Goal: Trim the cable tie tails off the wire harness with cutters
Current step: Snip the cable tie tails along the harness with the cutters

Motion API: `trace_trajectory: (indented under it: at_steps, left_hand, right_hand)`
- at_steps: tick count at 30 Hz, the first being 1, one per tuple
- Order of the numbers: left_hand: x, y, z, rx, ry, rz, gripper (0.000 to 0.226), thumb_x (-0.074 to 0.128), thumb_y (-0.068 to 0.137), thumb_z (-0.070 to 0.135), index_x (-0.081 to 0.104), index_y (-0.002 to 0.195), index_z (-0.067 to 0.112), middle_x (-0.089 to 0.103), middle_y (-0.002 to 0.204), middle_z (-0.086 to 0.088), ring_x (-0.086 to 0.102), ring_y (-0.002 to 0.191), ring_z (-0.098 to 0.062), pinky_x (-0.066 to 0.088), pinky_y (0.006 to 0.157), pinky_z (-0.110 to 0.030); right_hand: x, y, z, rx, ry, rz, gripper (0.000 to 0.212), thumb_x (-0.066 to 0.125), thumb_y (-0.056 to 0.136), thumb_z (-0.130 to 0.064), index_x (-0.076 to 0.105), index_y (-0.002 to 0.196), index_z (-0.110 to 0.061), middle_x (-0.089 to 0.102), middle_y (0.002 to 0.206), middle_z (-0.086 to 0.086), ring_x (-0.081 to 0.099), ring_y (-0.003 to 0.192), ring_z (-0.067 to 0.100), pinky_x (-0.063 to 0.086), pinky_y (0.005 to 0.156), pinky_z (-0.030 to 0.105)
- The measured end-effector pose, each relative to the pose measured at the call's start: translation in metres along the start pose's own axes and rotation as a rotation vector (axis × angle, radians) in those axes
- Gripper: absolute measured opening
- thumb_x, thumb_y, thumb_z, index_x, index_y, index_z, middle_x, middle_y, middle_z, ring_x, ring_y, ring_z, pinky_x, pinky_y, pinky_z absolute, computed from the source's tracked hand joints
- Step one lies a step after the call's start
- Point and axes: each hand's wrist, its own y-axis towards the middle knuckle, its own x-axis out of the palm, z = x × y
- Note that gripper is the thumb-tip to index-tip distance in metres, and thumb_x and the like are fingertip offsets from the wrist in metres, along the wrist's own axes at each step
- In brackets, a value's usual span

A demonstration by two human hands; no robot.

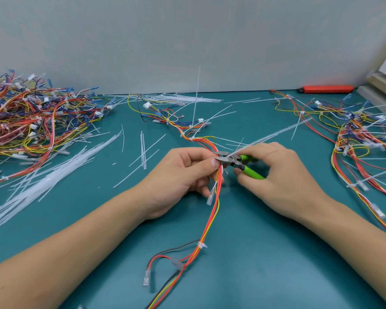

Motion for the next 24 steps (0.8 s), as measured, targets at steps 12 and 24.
trace_trajectory:
  at_steps: [12, 24]
  left_hand:
    - [0.0011, -0.0010, 0.0014, 0.002, -0.010, 0.014, 0.013, 0.062, 0.096, 0.015, 0.071, 0.089, 0.011, 0.063, 0.080, -0.011, 0.043, 0.061, -0.015, 0.052, 0.056, -0.027]
    - [-0.0008, 0.0006, -0.0019, 0.002, -0.020, -0.001, 0.013, 0.061, 0.096, 0.016, 0.072, 0.095, 0.010, 0.067, 0.078, -0.006, 0.045, 0.060, -0.014, 0.052, 0.057, -0.026]
  right_hand:
    - [0.0018, -0.0021, -0.0001, -0.020, -0.001, 0.025, 0.017, 0.072, 0.085, -0.037, 0.073, 0.101, -0.032, 0.070, 0.093, -0.015, 0.060, 0.094, 0.011, 0.048, 0.087, 0.027]
    - [-0.0001, 0.0001, -0.0016, -0.042, -0.044, 0.034, 0.029, 0.073, 0.084, -0.034, 0.073, 0.113, -0.032, 0.070, 0.113, -0.021, 0.059, 0.113, 0.014, 0.044, 0.102, 0.029]
